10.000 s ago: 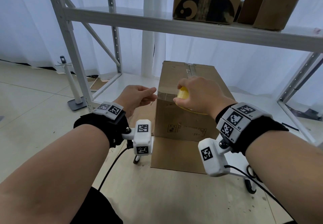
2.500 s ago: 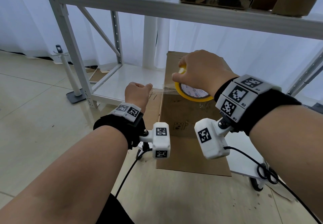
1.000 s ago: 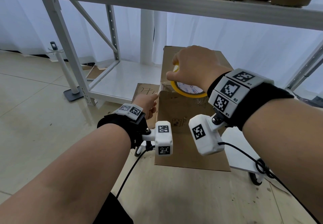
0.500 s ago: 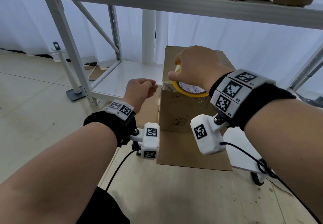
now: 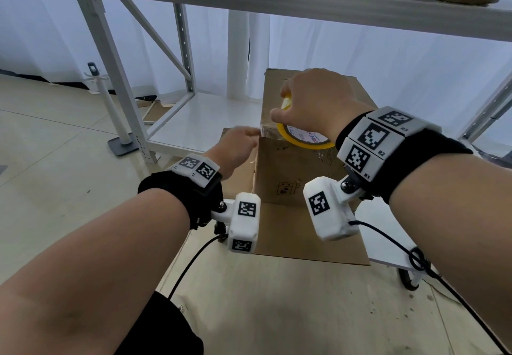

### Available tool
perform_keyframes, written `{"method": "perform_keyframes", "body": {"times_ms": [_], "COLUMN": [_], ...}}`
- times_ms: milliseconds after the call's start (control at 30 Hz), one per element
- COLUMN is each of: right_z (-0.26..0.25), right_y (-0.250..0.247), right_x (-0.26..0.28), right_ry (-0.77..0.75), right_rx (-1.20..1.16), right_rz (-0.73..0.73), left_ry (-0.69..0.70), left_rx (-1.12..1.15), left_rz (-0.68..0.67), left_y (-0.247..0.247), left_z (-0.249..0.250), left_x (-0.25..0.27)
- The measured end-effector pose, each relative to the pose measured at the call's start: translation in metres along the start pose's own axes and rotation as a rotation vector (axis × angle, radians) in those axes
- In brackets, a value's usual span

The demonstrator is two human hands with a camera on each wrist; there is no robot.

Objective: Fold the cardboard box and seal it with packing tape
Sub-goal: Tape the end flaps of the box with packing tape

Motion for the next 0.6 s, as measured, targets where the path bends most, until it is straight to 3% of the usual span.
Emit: {"method": "perform_keyframes", "body": {"times_ms": [100,200,400,467,600], "right_z": [-0.001,-0.001,0.001,0.0,0.0], "right_y": [-0.001,0.0,0.0,0.0,0.0], "right_x": [0.0,-0.001,-0.001,-0.001,0.0], "right_ry": [0.0,0.002,-0.002,-0.006,-0.01], "right_rx": [-0.005,-0.001,0.0,-0.001,-0.005], "right_rz": [0.001,-0.003,-0.012,-0.014,-0.019], "left_ry": [0.043,-0.023,-0.13,-0.056,0.117], "left_rx": [0.15,0.238,-0.039,-0.055,0.19], "left_rz": [-0.016,-0.04,-0.206,-0.156,-0.036], "left_y": [0.0,0.008,0.026,0.019,0.001], "left_z": [0.011,0.002,-0.031,-0.021,0.006], "left_x": [-0.003,0.001,0.009,0.007,-0.001]}}
Point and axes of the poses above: each hand's wrist, its own x-axis away from the middle knuckle, its own y-axis out of the palm, z = x × y, the point moved 10 cm from there along -x, towards the middle knuckle, and after that the axes turned 8 degrees about z, right-handed, at the moved point
